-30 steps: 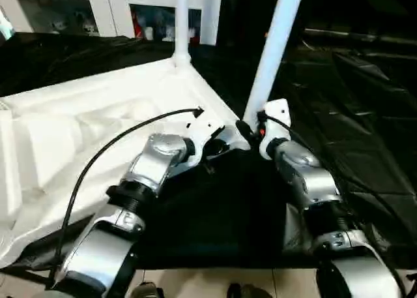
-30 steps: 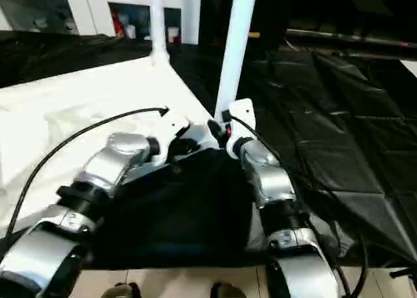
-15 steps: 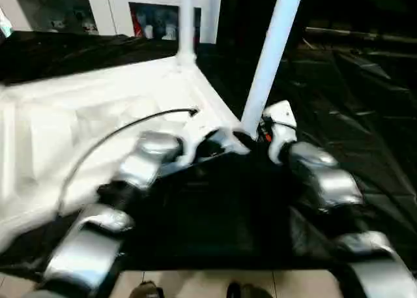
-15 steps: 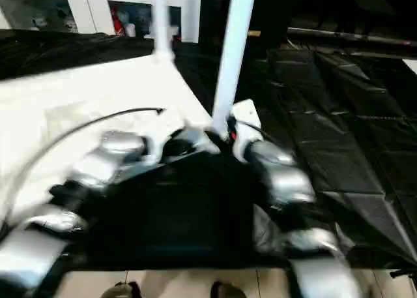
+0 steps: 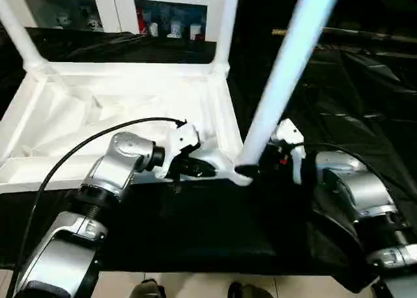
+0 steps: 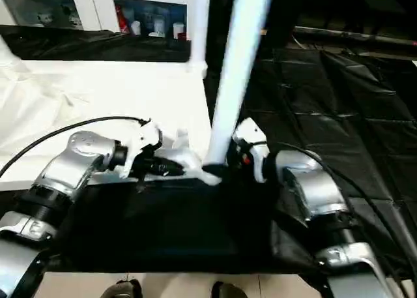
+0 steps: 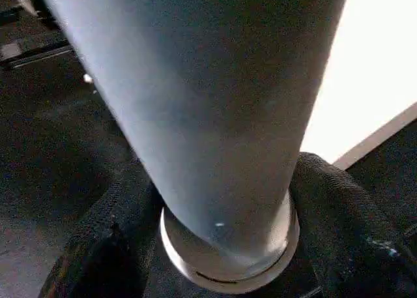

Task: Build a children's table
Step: Rotate leg to tighten

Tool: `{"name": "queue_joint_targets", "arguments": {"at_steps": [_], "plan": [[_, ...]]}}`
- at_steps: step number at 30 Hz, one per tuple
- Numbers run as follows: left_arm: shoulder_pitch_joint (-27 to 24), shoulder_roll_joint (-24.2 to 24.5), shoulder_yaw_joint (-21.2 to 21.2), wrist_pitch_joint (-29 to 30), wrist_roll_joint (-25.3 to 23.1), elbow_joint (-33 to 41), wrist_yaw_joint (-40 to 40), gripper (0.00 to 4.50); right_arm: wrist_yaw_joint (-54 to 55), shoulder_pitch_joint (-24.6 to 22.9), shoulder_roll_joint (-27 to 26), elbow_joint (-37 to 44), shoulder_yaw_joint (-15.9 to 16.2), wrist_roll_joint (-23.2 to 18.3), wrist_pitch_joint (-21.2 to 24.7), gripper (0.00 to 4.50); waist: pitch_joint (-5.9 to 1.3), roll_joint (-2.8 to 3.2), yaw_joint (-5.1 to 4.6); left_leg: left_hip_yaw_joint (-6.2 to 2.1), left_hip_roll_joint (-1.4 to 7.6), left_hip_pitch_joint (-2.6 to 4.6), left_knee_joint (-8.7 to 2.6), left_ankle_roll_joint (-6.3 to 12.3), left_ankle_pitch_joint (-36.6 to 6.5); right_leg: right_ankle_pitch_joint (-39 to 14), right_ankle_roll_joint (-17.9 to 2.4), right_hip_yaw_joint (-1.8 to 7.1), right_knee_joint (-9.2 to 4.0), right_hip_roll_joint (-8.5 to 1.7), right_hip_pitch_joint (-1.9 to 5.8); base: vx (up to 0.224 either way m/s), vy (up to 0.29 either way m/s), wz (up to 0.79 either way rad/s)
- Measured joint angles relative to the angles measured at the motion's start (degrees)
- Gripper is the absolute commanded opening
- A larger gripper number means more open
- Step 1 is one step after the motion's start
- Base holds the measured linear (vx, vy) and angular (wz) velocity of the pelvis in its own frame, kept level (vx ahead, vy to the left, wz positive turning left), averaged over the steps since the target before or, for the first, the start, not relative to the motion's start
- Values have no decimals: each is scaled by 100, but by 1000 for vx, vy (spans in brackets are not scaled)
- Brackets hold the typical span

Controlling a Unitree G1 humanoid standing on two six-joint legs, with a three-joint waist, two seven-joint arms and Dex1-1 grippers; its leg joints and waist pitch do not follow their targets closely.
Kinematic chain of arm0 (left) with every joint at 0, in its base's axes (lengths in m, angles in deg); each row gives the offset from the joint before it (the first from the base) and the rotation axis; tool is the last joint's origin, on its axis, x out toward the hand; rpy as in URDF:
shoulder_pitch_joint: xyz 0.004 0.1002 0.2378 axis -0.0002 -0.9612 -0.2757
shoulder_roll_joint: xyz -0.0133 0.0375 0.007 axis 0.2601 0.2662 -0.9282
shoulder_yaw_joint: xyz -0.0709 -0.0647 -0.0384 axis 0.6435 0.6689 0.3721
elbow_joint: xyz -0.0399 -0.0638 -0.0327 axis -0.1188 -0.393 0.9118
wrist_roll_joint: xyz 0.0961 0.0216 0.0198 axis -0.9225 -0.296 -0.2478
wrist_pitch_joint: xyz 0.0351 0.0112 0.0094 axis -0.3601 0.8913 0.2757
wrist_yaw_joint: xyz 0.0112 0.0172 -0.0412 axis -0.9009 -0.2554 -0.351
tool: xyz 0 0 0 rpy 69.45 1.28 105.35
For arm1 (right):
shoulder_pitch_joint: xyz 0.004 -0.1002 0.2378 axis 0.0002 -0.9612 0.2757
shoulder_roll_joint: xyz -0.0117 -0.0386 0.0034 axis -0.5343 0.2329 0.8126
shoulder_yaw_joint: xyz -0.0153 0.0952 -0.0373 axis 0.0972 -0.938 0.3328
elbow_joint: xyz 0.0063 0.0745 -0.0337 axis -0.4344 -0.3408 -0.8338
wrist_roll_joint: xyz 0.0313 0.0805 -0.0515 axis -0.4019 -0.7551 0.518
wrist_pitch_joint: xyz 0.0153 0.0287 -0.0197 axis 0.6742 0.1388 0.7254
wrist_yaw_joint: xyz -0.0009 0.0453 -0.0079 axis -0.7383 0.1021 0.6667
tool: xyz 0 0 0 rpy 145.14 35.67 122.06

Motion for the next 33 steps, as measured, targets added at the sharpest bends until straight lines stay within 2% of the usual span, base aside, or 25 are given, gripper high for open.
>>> {"name": "queue_joint_targets", "arguments": {"at_steps": [2,5,13,16,18,20,22,28,30,33], "plan": [[-5,0,1,-14,0,0,18,0,-3,3,6,38,0,-11,27,268,0,-1,2,0,-1,0,0,0,0,0,0,0,0,-1,1,0,0,0],[-5,0,2,-19,0,1,28,0,-4,5,5,43,-1,-18,37,241,0,-2,3,0,-1,0,0,1,0,0,0,-1,0,-1,1,0,0,0],[-12,5,3,-55,0,1,24,0,-5,3,27,120,13,-3,37,229,1,-4,4,-1,-1,1,3,1,1,0,0,-1,3,0,2,0,0,0],[-7,-27,16,-121,-43,-42,-214,0,235,5,-90,86,-11,65,23,221,-1,-7,-5,-1,-1,8,12,0,1,2,-2,-1,10,0,7,0,0,0],[77,-106,65,-163,-96,-223,-550,0,764,105,-354,-149,-84,162,-30,215,-1,-21,-31,-4,-1,14,29,-3,2,10,-10,0,12,1,18,0,0,0],[226,-286,171,-91,-230,-433,-1098,0,1655,315,-727,-506,-284,285,-29,213,7,-47,-109,-8,-2,13,41,-9,7,13,3,3,-2,0,16,0,0,0],[282,-462,197,33,-289,-486,-1461,0,2207,402,-935,-682,-417,302,-16,210,3,-57,-142,-15,-4,13,49,-10,7,13,5,8,-7,-5,19,0,0,0],[440,-898,299,342,-376,-673,-2459,0,3627,690,-1552,-1055,-700,466,45,206,-7,-66,-153,-15,-7,15,44,-10,7,16,9,10,-6,-4,22,0,0,0],[536,-1107,364,412,-467,-808,-2849,0,4279,928,-1873,-1398,-881,518,-53,206,-9,-69,-164,-17,-7,15,40,-10,7,17,10,8,-6,-3,20,0,0,0],[562,-1263,374,482,-515,-823,-3089,0,4748,1048,-2047,-1625,-964,564,-236,206,-12,-70,-168,-20,-7,13,40,-11,7,16,13,8,-7,-2,22,0,0,0]]}}
